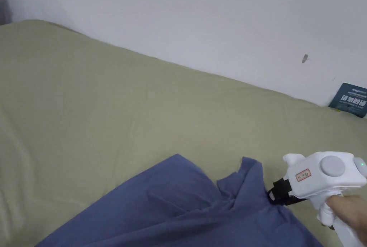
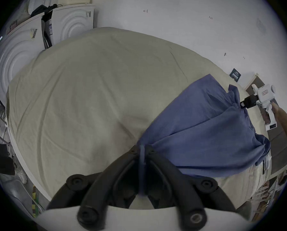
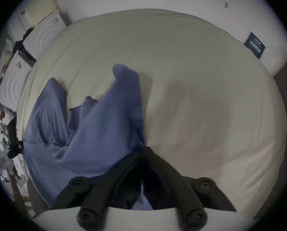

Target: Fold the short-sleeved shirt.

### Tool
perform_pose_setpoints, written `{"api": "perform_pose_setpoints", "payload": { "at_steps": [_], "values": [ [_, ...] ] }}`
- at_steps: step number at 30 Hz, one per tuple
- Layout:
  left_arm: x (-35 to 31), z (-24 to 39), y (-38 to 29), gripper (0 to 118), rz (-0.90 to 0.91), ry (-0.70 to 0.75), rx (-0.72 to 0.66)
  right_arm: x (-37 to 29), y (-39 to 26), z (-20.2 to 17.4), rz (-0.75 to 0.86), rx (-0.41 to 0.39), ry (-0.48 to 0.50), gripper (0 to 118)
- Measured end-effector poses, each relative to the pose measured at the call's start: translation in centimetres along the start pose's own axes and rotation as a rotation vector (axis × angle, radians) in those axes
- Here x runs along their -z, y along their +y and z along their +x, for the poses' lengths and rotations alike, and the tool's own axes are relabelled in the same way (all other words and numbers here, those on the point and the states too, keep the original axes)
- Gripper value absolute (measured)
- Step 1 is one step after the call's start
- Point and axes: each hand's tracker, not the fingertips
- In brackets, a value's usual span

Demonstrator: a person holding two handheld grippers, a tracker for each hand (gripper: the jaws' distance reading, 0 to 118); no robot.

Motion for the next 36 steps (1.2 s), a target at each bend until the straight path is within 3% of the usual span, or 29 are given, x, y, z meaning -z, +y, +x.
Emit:
{"api": "perform_pose_setpoints", "payload": {
  "at_steps": [1,3,6,7,10,16,26,32,36],
  "values": [
    [-0.1,-0.1,0.0,3,0.004,0.002,-0.006,-0.6,-0.9,-0.8,0.020,-0.043,0.006,0],
    [-0.1,-0.4,0.1,3,0.004,-0.006,-0.010,-1.7,-1.5,-1.6,0.000,-0.031,0.102,0],
    [-0.9,-0.4,0.6,3,0.021,-0.020,-0.015,-4.5,-2.5,-3.4,0.087,-0.107,0.074,0],
    [-1.4,-0.4,1.0,3,0.036,-0.028,-0.027,-5.7,-2.4,-3.5,0.127,-0.093,0.062,0],
    [-3.1,0.1,3.2,3,0.094,-0.082,-0.015,-10.6,-3.2,-3.7,0.286,-0.033,0.155,0],
    [-7.1,3.2,11.6,3,0.238,-0.148,0.124,-21.8,-2.6,-3.8,0.556,-0.033,0.076,0],
    [-12.8,11.4,27.6,3,0.411,-0.180,0.396,-35.2,1.2,-0.9,0.842,0.005,-0.094,0],
    [-13.5,14.1,36.2,3,0.501,-0.081,0.412,-40.0,4.2,0.1,0.960,0.045,-0.172,0],
    [-13.5,14.8,41.6,3,0.530,-0.066,0.396,-42.3,8.0,2.9,1.026,0.064,-0.203,0]
  ]
}}
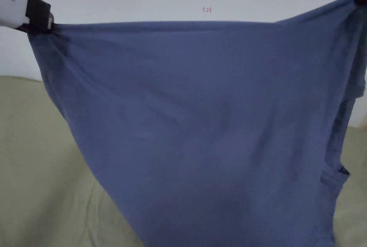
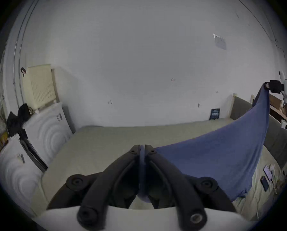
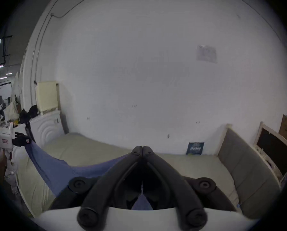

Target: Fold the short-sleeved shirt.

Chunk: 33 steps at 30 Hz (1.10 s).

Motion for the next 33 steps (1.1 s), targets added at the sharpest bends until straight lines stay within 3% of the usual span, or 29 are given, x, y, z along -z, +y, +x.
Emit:
{"api": "perform_pose_setpoints", "payload": {
  "at_steps": [4,11,17,26,33],
  "values": [
    [3.0,-0.1,3.7,3,0.056,0.020,0.097,1.8,2.5,0.0,0.093,-0.018,-0.055,0],
    [6.9,0.1,8.7,3,0.138,0.055,0.084,4.4,6.0,-0.8,0.200,-0.033,-0.129,0],
    [7.8,0.0,10.6,3,0.157,0.091,0.169,4.0,8.7,-1.5,0.279,-0.027,-0.129,0],
    [7.2,-0.4,7.1,3,0.140,0.045,0.075,1.6,4.7,-2.4,0.184,-0.114,-0.099,0],
    [6.1,-0.5,0.5,3,0.079,-0.014,0.057,-1.3,-2.1,-2.4,0.095,-0.104,-0.030,0]
  ]
}}
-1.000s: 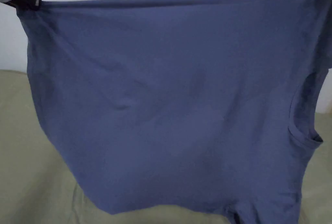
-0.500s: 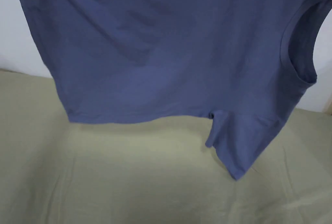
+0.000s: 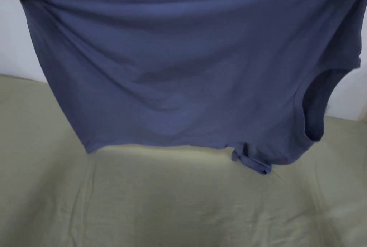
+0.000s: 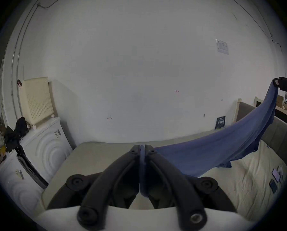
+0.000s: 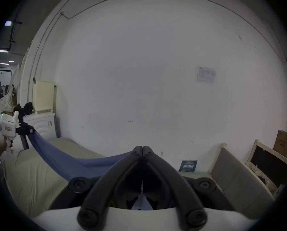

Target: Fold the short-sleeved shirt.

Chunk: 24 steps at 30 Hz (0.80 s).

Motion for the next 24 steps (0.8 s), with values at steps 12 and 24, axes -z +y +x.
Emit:
{"api": "perform_pose_setpoints", "payload": {
  "at_steps": [12,24],
  "values": [
    [-7.2,0.3,-9.8,3,-0.106,-0.107,0.021,-8.3,-11.1,-0.2,-0.106,0.077,0.104,0],
    [-16.8,-0.3,-23.4,3,-0.236,-0.180,-0.103,-18.6,-22.0,-2.3,-0.225,0.217,0.168,0]
  ]
}}
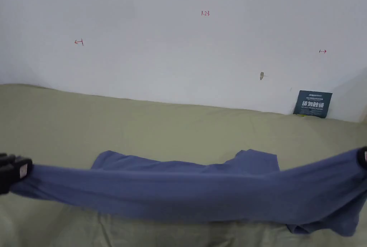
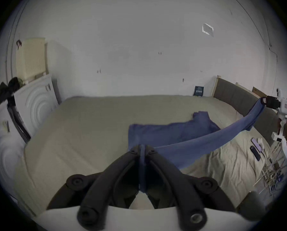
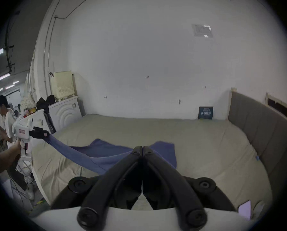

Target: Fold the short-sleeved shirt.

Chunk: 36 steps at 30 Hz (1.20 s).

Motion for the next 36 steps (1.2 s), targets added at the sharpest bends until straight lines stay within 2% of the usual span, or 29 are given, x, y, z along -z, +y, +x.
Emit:
{"api": "perform_pose_setpoints", "payload": {
  "at_steps": [5,9,14,22,28,29,30,31,32,33,34,35,36],
  "values": [
    [-1.2,-0.1,-6.3,3,-0.068,-0.030,-0.115,-2.7,-6.6,-0.9,-0.060,0.055,-0.018,0],
    [-1.7,0.3,-10.0,3,-0.120,-0.040,-0.142,-4.8,-11.2,-1.5,-0.113,0.094,-0.048,0],
    [-2.5,0.4,-13.6,3,-0.140,-0.077,-0.177,-8.0,-15.9,-1.7,-0.130,0.247,-0.116,0],
    [-3.1,0.6,-18.6,6,-0.161,-0.092,-0.111,-10.8,-21.1,-3.1,-0.185,0.243,-0.181,0],
    [-3.4,0.1,-22.5,6,-0.229,-0.078,-0.174,-11.1,-24.1,-3.6,-0.253,0.268,-0.219,0],
    [-3.5,-0.1,-23.2,8,-0.237,-0.082,-0.196,-11.1,-24.5,-3.7,-0.257,0.273,-0.225,0],
    [-3.6,-0.2,-23.6,13,-0.241,-0.077,-0.202,-11.2,-24.9,-3.5,-0.261,0.283,-0.226,6],
    [-3.9,-0.5,-24.0,19,-0.239,-0.069,-0.217,-11.4,-25.1,-3.4,-0.268,0.303,-0.233,21],
    [-4.2,-1.1,-24.5,28,-0.229,-0.069,-0.248,-11.7,-25.2,-3.2,-0.280,0.318,-0.241,44],
    [-4.5,-1.7,-24.9,36,-0.214,-0.082,-0.293,-12.1,-25.1,-3.2,-0.308,0.337,-0.252,55],
    [-5.0,-1.9,-24.8,44,-0.193,-0.090,-0.320,-12.5,-24.8,-3.2,-0.288,0.329,-0.272,55],
    [-5.5,-2.0,-24.5,58,-0.167,-0.101,-0.345,-13.1,-24.5,-3.3,-0.271,0.327,-0.290,55],
    [-6.2,-1.9,-23.8,80,-0.167,-0.090,-0.347,-13.7,-23.8,-3.6,-0.254,0.317,-0.304,55]
  ]
}}
